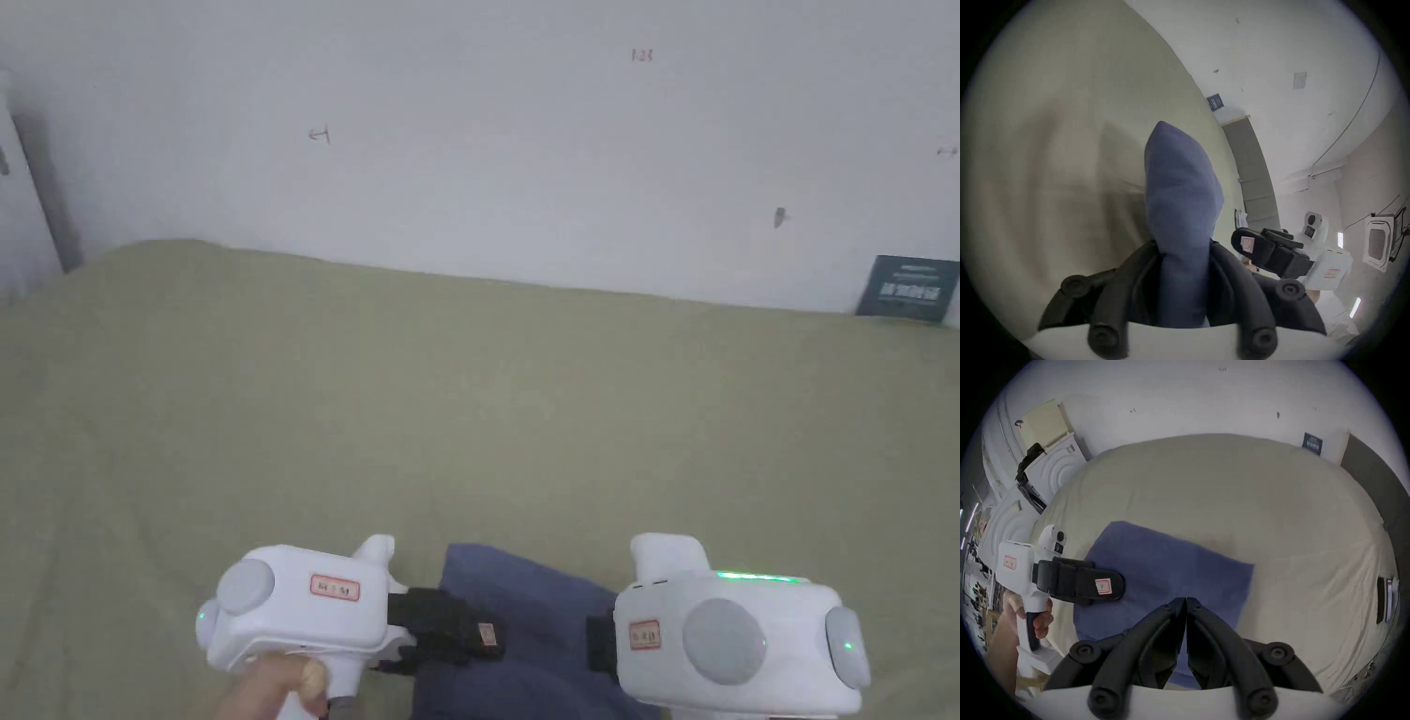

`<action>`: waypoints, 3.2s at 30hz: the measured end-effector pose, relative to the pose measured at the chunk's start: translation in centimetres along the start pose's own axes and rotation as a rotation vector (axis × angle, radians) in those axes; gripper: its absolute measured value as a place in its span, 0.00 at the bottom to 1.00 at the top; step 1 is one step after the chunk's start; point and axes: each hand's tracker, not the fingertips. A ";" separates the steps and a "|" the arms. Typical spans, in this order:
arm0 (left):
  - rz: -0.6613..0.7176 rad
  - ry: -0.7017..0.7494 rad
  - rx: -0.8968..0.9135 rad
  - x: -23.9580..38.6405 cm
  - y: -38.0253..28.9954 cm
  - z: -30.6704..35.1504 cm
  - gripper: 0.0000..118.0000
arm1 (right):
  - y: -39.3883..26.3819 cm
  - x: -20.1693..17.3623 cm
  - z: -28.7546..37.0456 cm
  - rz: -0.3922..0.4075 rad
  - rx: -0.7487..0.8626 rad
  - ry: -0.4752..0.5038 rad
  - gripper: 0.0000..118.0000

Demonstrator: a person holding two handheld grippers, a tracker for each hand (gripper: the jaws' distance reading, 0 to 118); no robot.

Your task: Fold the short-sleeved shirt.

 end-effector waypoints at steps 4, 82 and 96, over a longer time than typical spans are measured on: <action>-0.020 0.134 0.006 -3.1 3.0 7.8 0.20 | 0.9 -8.7 -1.3 -0.031 0.078 0.029 0.06; -0.673 0.782 0.937 24.2 -16.8 -1.6 1.00 | -7.4 14.0 15.2 -0.040 0.808 -0.372 1.00; -0.693 0.782 0.926 24.2 -16.4 -1.2 1.00 | -8.0 14.5 15.3 0.025 0.800 -0.375 1.00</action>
